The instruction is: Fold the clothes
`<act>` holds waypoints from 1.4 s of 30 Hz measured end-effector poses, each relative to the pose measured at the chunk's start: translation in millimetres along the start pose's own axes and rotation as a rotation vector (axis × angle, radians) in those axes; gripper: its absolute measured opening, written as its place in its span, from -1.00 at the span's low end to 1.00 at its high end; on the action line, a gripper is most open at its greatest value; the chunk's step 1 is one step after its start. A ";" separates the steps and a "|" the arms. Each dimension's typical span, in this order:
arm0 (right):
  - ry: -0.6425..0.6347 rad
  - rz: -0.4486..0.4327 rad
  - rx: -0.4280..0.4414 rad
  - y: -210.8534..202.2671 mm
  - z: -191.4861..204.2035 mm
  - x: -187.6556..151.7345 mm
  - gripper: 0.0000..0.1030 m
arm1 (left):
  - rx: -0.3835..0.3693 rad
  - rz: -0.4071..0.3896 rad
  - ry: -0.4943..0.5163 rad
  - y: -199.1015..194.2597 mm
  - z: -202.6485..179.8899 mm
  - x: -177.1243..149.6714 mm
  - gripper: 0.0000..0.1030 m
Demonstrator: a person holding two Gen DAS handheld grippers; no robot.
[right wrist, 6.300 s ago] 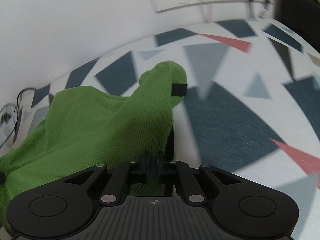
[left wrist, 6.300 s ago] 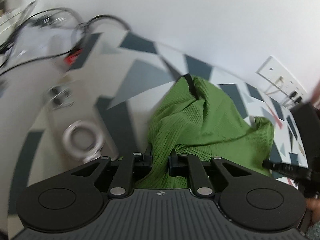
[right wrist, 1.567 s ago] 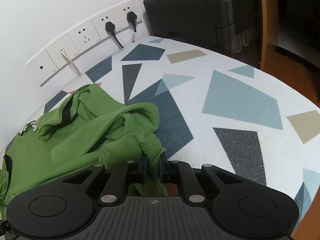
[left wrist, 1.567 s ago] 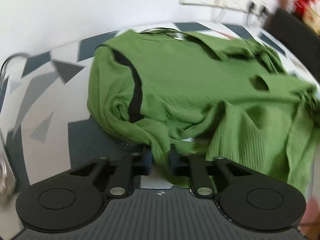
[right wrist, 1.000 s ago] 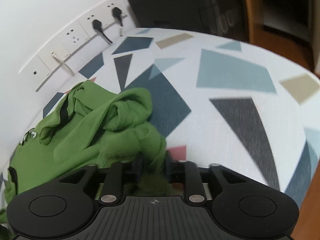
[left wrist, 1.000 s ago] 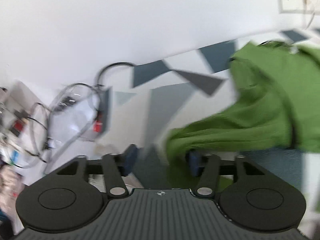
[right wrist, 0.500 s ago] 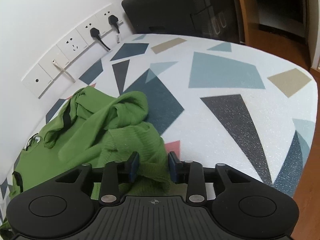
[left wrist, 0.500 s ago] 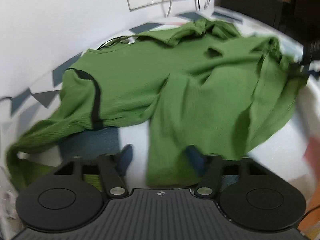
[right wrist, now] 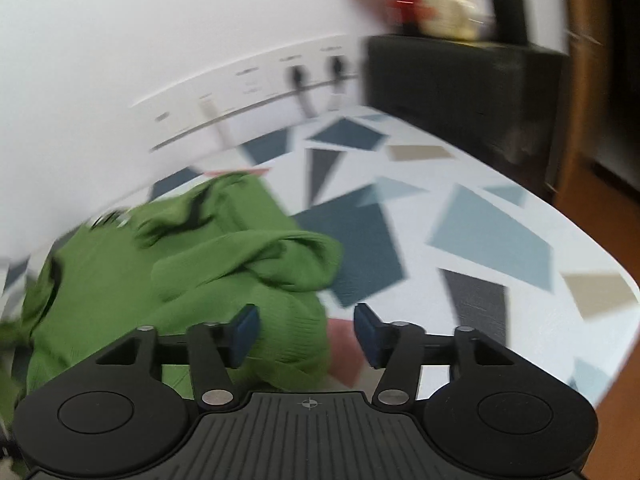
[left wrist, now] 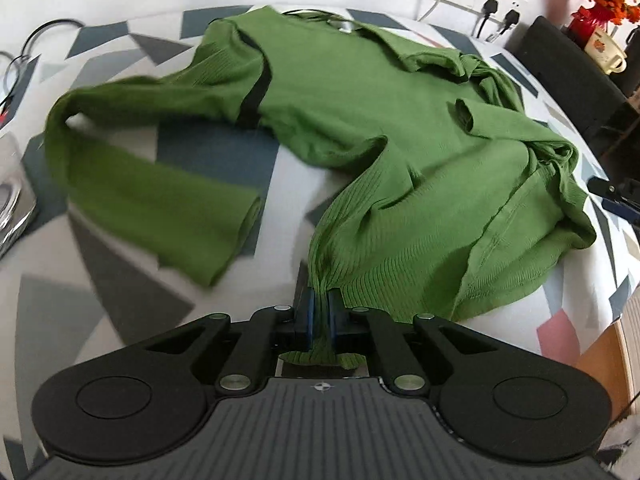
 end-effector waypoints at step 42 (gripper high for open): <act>0.213 -0.022 -0.009 -66.5 -15.7 -49.0 -0.44 | 0.343 -0.457 0.552 -24.0 -54.6 -78.0 0.17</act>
Point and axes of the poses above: each gripper's, at about its wrist camera, not at the fingertips, and y roughly the way its jaws point, z to its left, x to its top, the point moved 1 cm from there along y, roughly the way its jaws point, and after that the axes turned 10 degrees about x, right-handed, at the moved point
